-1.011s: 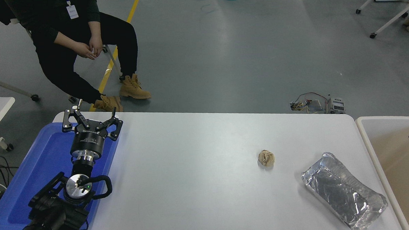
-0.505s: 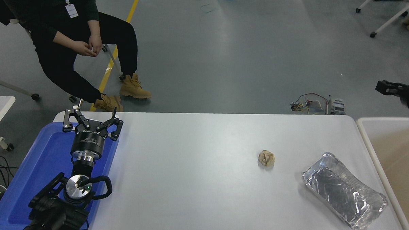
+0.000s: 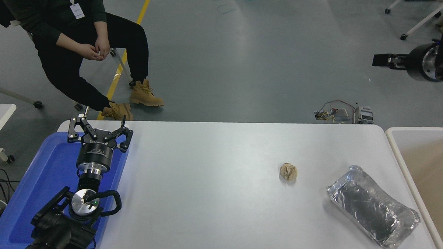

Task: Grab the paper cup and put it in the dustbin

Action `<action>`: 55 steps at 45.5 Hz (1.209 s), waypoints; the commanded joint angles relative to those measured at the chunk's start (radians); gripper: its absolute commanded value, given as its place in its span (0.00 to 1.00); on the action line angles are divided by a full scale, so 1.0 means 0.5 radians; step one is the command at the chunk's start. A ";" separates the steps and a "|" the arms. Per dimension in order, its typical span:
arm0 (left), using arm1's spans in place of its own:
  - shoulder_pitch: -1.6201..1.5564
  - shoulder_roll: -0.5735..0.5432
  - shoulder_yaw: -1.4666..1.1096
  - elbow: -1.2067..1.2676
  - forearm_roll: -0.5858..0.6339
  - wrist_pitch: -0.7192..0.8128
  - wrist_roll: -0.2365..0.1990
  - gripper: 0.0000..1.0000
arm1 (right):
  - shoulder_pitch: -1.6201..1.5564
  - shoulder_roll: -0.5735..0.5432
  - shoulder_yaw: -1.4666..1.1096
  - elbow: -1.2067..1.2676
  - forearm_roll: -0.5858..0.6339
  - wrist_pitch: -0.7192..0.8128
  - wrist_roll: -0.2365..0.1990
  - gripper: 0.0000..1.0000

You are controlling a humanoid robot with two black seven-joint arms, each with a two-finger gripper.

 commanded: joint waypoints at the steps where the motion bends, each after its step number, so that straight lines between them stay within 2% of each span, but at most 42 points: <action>1: 0.000 0.000 0.000 0.000 0.000 0.000 0.000 1.00 | 0.238 0.073 -0.010 0.240 0.001 0.281 0.002 1.00; 9: 0.000 0.000 0.000 0.000 0.000 0.000 0.000 1.00 | 0.352 0.129 -0.007 0.369 0.001 0.348 0.002 1.00; 18: 0.000 0.000 0.000 0.000 0.000 0.000 0.000 1.00 | 0.533 0.138 -0.028 0.501 -0.027 0.943 -0.004 1.00; 26: 0.000 0.000 0.000 0.000 0.000 0.000 0.000 1.00 | 0.588 0.181 -0.034 0.535 -0.033 1.131 -0.007 1.00; 40: 0.000 0.000 0.000 0.000 0.000 0.000 0.000 1.00 | 0.631 0.184 -0.037 0.749 -0.036 1.131 -0.019 1.00; 55: 0.000 0.000 0.000 0.000 0.000 0.000 0.000 1.00 | 0.600 0.193 -0.043 0.746 -0.036 1.131 -0.194 1.00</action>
